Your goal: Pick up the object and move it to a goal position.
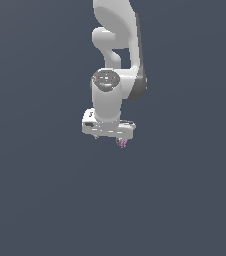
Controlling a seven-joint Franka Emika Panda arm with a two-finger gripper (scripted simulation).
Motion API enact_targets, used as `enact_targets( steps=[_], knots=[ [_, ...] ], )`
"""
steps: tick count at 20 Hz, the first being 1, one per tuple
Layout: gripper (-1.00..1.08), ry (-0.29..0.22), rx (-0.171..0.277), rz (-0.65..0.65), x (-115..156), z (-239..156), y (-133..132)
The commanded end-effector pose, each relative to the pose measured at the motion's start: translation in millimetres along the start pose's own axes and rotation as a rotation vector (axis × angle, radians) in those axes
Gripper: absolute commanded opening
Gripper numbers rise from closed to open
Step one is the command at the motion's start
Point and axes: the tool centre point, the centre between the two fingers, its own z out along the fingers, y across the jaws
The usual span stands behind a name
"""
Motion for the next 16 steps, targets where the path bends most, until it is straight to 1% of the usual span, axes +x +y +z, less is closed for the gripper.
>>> enact_targets(
  steps=[1,16],
  knots=[
    [1.0,0.002,0.002,0.036,-3.6,2.8,-4.9],
    [1.0,0.016,0.016,0.362,-37.9,26.1,-42.1]
  ],
)
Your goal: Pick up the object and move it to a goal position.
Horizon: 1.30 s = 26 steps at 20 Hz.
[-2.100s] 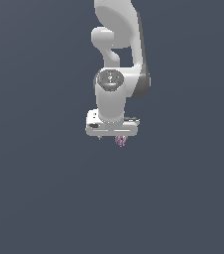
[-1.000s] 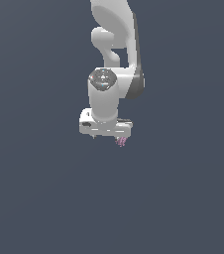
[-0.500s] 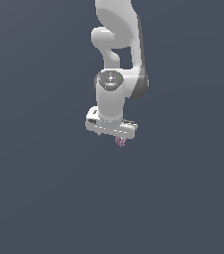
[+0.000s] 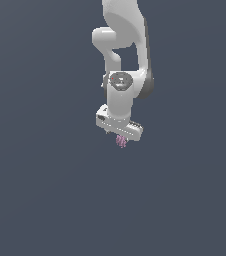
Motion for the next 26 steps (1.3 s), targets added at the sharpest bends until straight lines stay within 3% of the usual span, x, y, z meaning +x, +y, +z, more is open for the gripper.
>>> enact_targets(
  steps=[1,13,26],
  knots=[
    [1.0,0.002,0.003,0.059,-8.1,3.9,-3.4],
    [1.0,0.01,0.013,0.271,-37.7,17.2,-13.5],
    [1.0,0.011,0.015,0.315,-44.2,22.9,-15.4]
  ],
)
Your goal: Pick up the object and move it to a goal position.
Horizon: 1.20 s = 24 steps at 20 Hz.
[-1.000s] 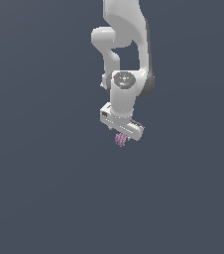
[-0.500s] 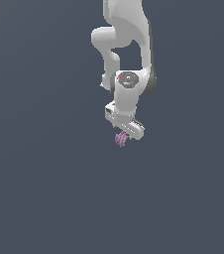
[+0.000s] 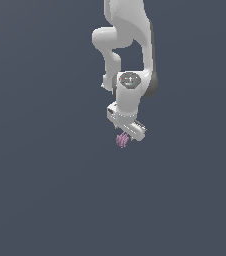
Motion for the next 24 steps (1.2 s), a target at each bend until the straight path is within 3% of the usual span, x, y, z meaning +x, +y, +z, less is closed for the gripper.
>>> enact_targets(
  steps=[1,15,16,24],
  knots=[
    [1.0,0.0,0.0,0.001,-0.1,4.1,0.4],
    [1.0,0.0,0.0,0.004,-0.7,49.1,0.5],
    [-1.0,0.0,0.0,0.004,-0.7,49.1,0.5],
    [-1.0,0.0,0.0,0.004,-0.7,49.1,0.5]
  ],
)
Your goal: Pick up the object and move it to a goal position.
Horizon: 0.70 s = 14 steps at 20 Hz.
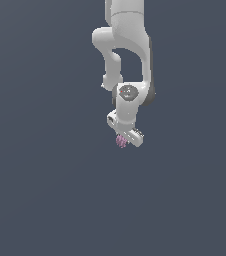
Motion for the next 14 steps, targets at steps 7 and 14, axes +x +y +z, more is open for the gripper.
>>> enact_targets(
  steps=[7,14],
  knots=[
    [-1.0,0.0,0.0,0.0,7.0,-1.1,-0.1],
    [-1.0,0.0,0.0,0.0,38.6,-6.5,-1.1]
  ],
)
